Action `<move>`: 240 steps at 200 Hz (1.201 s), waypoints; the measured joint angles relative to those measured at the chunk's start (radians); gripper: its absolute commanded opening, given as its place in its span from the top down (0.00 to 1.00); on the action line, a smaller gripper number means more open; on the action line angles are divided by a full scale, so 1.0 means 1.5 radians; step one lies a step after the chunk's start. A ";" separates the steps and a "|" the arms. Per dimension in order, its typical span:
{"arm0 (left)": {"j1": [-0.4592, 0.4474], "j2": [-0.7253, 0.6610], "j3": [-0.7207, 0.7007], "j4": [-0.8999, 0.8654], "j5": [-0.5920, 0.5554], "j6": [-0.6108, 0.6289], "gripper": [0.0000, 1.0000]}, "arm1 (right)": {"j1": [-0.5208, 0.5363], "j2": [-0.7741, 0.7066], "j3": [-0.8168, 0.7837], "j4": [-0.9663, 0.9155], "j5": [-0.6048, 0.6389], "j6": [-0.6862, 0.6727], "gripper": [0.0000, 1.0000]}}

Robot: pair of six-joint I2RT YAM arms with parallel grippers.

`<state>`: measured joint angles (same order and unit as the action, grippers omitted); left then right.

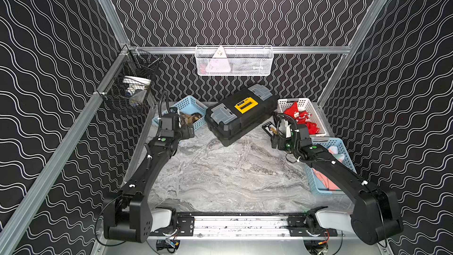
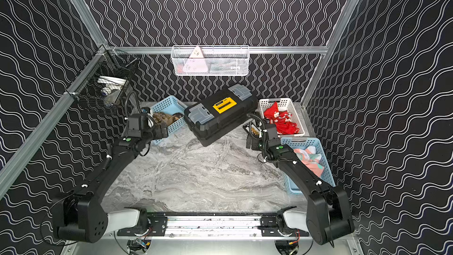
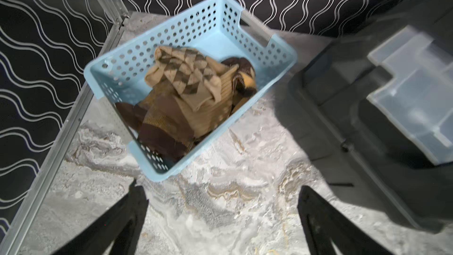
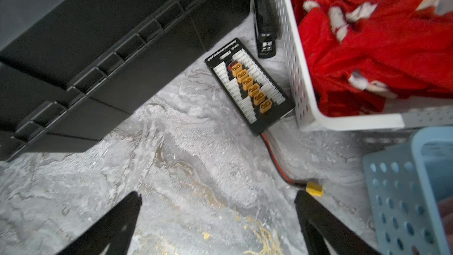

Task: Sort the socks into the basket by color
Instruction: Place the sock in the bin, then reset both arms

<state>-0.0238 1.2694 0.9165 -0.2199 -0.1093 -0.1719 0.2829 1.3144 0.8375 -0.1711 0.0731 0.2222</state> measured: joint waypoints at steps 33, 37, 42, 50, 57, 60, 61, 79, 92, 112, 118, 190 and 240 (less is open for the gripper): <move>-0.001 -0.004 -0.127 0.110 -0.029 0.029 0.01 | -0.048 0.044 0.001 0.043 0.007 -0.002 0.00; -0.001 -0.002 -0.140 0.127 -0.029 0.030 0.01 | -0.055 0.051 0.001 0.047 0.004 0.001 0.00; -0.001 0.001 -0.159 0.154 -0.030 0.033 0.01 | -0.064 0.057 0.001 0.050 -0.002 0.002 0.00; -0.001 0.008 -0.189 0.198 -0.031 0.040 0.01 | -0.077 0.065 -0.003 0.060 -0.011 0.004 0.00; -0.001 0.018 -0.215 0.244 -0.032 0.045 0.01 | -0.085 0.067 -0.010 0.074 -0.021 0.004 0.00; -0.001 0.023 -0.224 0.260 -0.032 0.046 0.01 | -0.089 0.067 -0.015 0.080 -0.025 0.004 0.00; -0.001 0.025 -0.226 0.264 -0.032 0.046 0.01 | -0.090 0.067 -0.016 0.081 -0.026 0.004 0.00; -0.001 0.058 -0.279 0.374 -0.034 0.059 0.01 | -0.103 0.067 -0.042 0.116 -0.049 0.004 0.00; -0.002 0.083 -0.309 0.447 -0.034 0.062 0.01 | -0.116 0.069 -0.054 0.136 -0.062 0.003 0.00; -0.004 0.120 -0.334 0.542 -0.042 0.066 0.01 | -0.145 0.077 -0.066 0.169 -0.075 0.001 0.00; -0.005 0.132 -0.339 0.569 -0.044 0.068 0.01 | -0.155 0.079 -0.071 0.178 -0.081 0.001 0.00; -0.006 0.227 -0.382 0.774 -0.047 0.081 0.01 | -0.237 0.087 -0.150 0.352 -0.116 -0.037 0.00; -0.018 0.250 -0.379 0.805 -0.047 0.094 0.01 | -0.249 0.134 -0.218 0.576 -0.104 -0.072 0.00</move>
<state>-0.0505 1.6440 0.3477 0.9882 -0.1799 -0.0315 -0.0914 1.5154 0.5098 0.6926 -0.0830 0.1135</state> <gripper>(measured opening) 0.990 0.998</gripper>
